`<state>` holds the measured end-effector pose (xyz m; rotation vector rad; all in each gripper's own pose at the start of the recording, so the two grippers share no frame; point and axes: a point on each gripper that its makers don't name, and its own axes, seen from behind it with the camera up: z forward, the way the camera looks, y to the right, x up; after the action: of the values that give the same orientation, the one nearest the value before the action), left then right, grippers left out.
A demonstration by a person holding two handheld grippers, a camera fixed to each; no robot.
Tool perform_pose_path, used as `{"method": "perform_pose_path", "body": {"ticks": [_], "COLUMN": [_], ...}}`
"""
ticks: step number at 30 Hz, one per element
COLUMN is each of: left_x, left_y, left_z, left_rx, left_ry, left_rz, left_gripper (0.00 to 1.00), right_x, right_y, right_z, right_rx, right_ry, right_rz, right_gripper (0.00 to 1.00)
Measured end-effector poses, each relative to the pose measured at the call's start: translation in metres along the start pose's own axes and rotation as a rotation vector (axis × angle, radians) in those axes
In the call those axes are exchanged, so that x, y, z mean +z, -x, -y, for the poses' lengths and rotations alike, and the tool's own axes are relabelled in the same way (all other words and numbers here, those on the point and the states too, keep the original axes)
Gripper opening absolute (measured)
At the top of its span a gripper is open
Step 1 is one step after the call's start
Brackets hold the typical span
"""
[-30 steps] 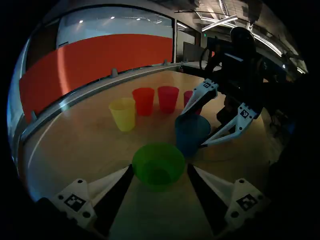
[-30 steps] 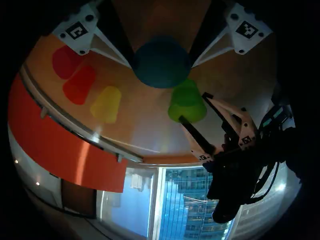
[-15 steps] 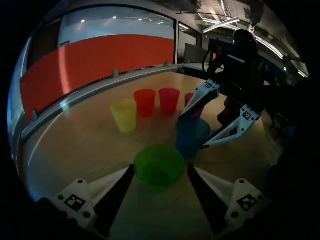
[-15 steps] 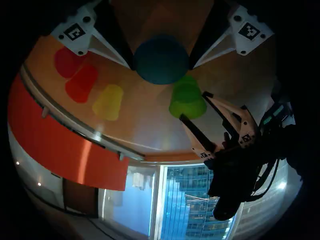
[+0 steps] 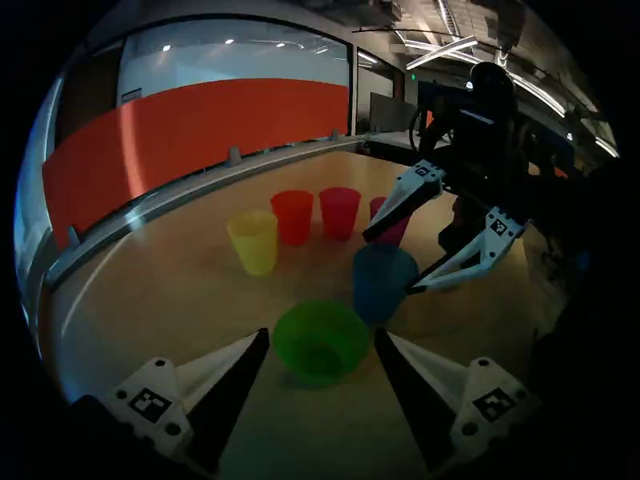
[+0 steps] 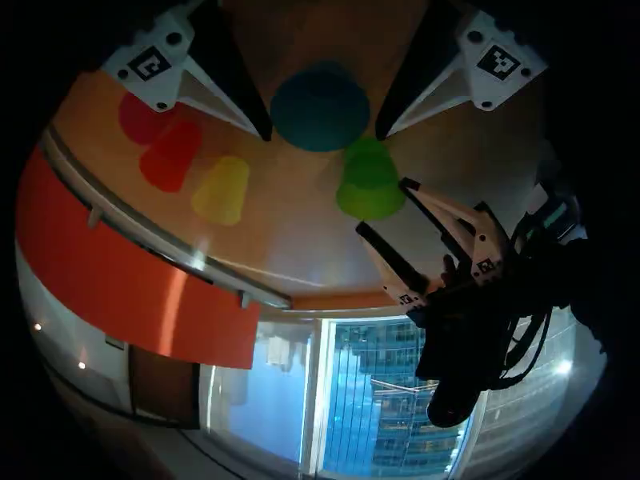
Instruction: Pour water
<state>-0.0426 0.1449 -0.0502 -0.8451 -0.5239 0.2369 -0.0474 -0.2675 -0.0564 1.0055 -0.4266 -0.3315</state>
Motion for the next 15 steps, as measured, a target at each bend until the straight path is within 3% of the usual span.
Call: {"method": "perform_pose_path", "body": {"ticks": [15], "left_x": [-0.021], "left_y": [-0.019], "left_z": [-0.003], "left_rx": [-0.001], "left_ry": [-0.062], "left_rz": [-0.080], "left_gripper": [0.98], "right_x": [-0.035], "right_y": [-0.016], "right_z": [0.003], "right_rx": [0.044], "right_ry": [0.055], "right_rz": [-0.085], "right_gripper": [1.00]}}
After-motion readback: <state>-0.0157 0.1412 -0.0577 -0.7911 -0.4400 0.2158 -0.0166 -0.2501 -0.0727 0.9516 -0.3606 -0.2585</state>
